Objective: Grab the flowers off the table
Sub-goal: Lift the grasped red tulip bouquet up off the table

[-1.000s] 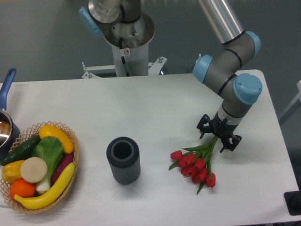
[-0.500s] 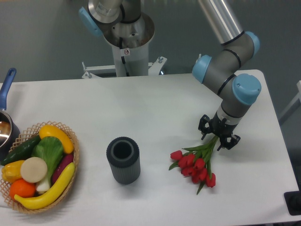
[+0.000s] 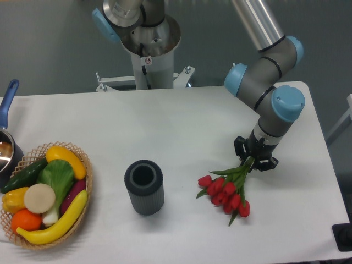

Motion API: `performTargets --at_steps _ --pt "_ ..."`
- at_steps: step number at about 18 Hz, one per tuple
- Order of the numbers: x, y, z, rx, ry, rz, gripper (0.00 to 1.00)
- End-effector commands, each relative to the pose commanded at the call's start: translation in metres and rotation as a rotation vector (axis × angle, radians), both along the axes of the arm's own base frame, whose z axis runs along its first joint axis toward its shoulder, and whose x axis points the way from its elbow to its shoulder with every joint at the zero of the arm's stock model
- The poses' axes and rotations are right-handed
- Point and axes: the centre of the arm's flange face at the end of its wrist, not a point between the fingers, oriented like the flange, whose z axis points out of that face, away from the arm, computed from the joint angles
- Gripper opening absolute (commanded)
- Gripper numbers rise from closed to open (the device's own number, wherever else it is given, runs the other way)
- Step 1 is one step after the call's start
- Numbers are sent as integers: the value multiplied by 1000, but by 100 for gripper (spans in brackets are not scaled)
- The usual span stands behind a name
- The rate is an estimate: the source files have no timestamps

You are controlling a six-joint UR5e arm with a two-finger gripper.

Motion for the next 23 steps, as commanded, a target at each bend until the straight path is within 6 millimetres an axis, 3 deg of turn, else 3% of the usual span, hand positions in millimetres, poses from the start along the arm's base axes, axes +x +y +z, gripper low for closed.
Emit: performTargets --at_steps 6,13,17,23 --pt "-3 1 8 6 9 33 24" --pt "-5 -2 36 26 53 35 17" --pt "-10 4 84 89 129 37 17" --pt "-14 27 161 405 94 109 17"
